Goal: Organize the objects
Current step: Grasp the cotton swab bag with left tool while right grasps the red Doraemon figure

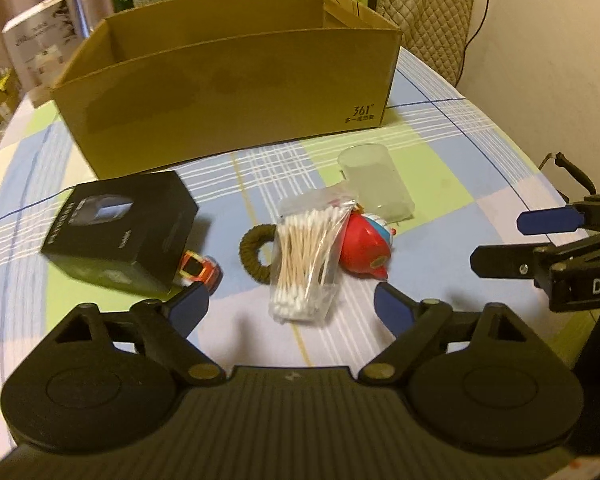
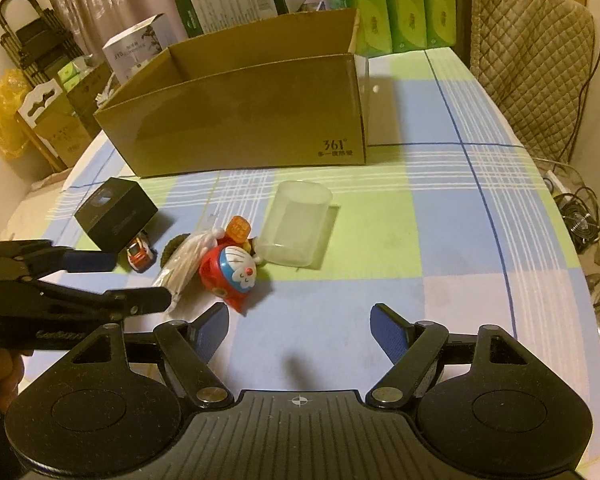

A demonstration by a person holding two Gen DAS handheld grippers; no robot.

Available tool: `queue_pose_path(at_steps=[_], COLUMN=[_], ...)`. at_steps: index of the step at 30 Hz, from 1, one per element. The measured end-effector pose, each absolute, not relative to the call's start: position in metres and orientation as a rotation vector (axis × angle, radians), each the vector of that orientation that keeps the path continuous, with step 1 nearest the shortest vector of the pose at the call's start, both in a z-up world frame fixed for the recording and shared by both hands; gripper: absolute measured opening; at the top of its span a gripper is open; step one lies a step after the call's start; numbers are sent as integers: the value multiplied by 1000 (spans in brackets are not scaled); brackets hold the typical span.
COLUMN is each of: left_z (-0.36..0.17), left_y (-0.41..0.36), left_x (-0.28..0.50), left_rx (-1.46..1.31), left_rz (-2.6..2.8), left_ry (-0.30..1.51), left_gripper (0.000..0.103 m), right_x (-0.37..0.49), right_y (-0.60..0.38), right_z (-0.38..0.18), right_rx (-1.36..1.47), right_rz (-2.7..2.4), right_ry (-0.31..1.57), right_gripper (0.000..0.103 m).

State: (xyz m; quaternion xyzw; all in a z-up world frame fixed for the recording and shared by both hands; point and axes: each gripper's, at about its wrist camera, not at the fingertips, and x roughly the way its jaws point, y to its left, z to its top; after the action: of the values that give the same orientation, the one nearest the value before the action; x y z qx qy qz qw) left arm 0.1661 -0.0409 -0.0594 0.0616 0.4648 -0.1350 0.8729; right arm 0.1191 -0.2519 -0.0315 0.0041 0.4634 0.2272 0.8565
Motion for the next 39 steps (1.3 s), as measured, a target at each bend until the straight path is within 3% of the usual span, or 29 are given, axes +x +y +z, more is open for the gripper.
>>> queue_pose_path(at_steps=[2, 5, 10, 12, 17, 23, 35, 39], left_z=[-66, -73, -87, -91, -89, -79, -85, -87], left_y=[-41, -41, -39, -37, -28, -7, 15, 14], left_x=[174, 185, 199, 202, 197, 174, 166, 167], left_rx=[123, 120, 95, 62, -1, -83, -134, -131], left_rz=[-297, -317, -336, -353, -325, -229, -182, -184], left_ry=[978, 989, 1017, 1038, 1057, 1046, 1048, 1047], left_gripper=[71, 70, 56, 39, 24, 22, 22, 22], right_x=[123, 126, 129, 129, 131, 136, 152, 153], right_y=[-250, -247, -240, -238, -226, -204, -172, -167], right_z=[-34, -39, -44, -45, -47, -55, -77, -81], right_rx=[-1, -6, -13, -7, -26, -50, -101, -121], right_rz=[476, 484, 524, 551, 609, 663, 675, 659], right_ry=[973, 976, 971, 960, 938, 926, 935, 938], right_gripper=[75, 74, 73, 73, 73, 71, 57, 43])
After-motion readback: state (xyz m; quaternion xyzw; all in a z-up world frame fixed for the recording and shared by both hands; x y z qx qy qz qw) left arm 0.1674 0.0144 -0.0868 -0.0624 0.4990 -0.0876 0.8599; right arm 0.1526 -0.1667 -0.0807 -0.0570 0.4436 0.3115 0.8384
